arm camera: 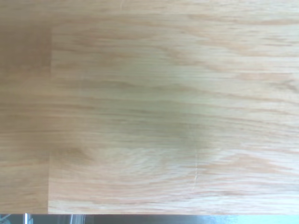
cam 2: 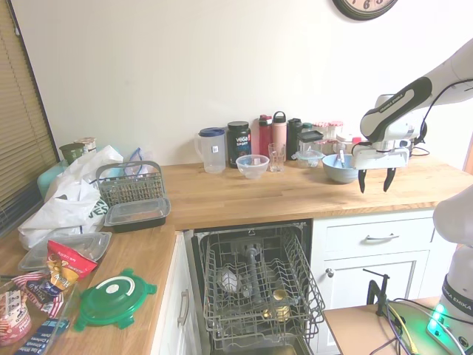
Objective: Put the fork in the dishwasher
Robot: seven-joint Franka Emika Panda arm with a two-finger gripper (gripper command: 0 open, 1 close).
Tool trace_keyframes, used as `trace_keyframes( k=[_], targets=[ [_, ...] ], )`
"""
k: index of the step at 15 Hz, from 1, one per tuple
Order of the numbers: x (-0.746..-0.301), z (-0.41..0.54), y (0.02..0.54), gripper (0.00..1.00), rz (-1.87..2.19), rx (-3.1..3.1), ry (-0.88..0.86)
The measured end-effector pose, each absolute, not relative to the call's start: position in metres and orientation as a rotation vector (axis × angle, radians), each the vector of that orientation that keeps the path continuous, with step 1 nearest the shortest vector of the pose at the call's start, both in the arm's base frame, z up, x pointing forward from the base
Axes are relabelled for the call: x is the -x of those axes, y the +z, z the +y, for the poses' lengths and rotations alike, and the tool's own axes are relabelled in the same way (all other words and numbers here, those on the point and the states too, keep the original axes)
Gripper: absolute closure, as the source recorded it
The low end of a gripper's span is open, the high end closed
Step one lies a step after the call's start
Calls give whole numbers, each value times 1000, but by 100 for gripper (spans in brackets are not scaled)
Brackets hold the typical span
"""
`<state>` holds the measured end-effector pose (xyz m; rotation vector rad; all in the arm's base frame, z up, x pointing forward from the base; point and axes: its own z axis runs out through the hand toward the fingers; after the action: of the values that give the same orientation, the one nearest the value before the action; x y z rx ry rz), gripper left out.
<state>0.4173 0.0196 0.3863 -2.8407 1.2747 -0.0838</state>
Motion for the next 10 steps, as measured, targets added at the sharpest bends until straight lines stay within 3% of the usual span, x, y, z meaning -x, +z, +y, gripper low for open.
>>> trace_keyframes(
  k=[4, 10],
  targets=[
    [-425, 30, 388, 0, 1252, 2844, -124],
    [-434, 33, 480, 0, 1257, 2713, -332]
  ],
)
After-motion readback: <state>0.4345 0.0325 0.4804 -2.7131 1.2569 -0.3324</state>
